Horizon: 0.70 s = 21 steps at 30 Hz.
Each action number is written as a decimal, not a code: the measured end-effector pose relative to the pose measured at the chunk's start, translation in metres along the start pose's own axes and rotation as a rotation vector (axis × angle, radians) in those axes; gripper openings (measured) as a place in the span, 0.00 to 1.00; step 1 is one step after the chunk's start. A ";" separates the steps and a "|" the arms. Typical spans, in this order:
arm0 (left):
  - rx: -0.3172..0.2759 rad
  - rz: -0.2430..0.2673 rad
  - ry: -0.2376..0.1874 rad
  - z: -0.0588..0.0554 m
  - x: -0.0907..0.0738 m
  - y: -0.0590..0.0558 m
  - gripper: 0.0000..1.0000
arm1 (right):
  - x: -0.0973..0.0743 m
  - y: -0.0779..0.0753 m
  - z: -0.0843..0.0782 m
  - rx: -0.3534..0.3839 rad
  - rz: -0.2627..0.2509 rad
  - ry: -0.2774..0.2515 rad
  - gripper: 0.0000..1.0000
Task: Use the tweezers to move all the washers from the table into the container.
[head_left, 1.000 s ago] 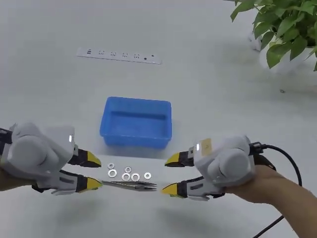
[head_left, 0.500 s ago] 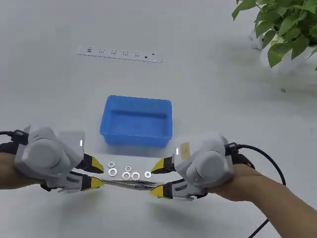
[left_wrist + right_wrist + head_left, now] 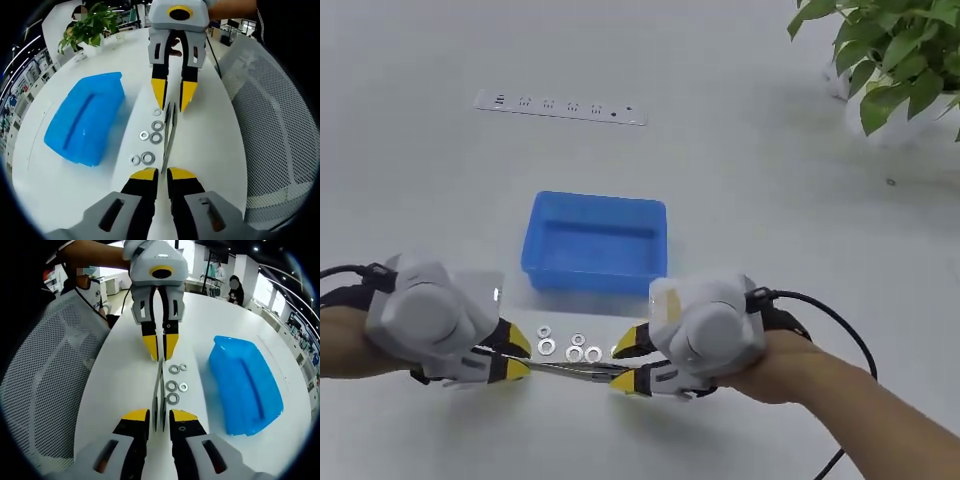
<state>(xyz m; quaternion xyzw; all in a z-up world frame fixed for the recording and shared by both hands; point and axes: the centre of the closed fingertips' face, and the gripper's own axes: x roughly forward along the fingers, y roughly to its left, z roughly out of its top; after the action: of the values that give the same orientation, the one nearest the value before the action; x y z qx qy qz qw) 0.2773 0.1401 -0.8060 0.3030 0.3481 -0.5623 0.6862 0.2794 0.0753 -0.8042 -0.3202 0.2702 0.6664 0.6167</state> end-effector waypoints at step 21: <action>0.012 -0.025 -0.001 -0.002 0.007 0.002 0.06 | 0.011 0.001 -0.005 0.019 0.010 0.017 0.11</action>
<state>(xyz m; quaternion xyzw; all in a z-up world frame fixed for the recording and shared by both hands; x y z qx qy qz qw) 0.2794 0.1386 -0.8128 0.3027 0.3481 -0.5730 0.6774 0.2780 0.0781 -0.8159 -0.3185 0.2835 0.6643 0.6140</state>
